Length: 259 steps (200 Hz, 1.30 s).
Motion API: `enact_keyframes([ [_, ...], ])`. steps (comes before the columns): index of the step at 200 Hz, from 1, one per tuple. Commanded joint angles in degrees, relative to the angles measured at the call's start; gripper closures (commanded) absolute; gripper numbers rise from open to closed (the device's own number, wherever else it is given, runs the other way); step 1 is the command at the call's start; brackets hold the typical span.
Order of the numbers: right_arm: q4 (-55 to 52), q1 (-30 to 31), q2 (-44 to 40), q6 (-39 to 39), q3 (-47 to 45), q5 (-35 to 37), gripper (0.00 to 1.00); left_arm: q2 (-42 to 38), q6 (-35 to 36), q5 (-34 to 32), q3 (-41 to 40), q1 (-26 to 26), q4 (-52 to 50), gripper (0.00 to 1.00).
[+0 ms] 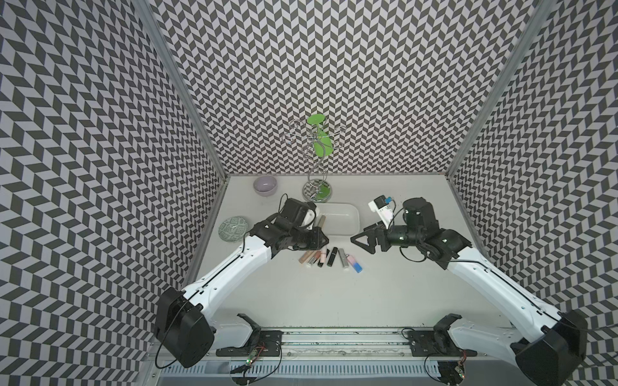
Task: Put the lipstick into the storage box
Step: Pick up the lipstick at the center of the board.
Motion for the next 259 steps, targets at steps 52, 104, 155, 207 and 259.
enact_keyframes([
  [52,18.95,-4.33,1.06,19.02,7.18,-23.36,0.00,1.33,-3.59,26.09,6.65,7.01,20.69,0.92],
  [104,25.21,-4.09,1.91,24.69,4.10,-25.31,0.06,1.41,-9.34,32.13,6.67,6.57,30.32,0.91],
  [155,25.45,-0.91,5.20,24.45,5.23,-25.19,0.19,1.37,-15.57,35.13,6.12,4.29,38.74,0.91],
  [207,29.94,2.40,8.08,27.01,6.12,-24.28,0.38,1.00,-15.59,35.55,5.96,3.44,38.96,0.91],
  [259,33.64,4.35,9.15,29.45,6.50,-23.28,0.57,0.01,-14.76,35.29,5.11,3.14,37.91,0.91],
])
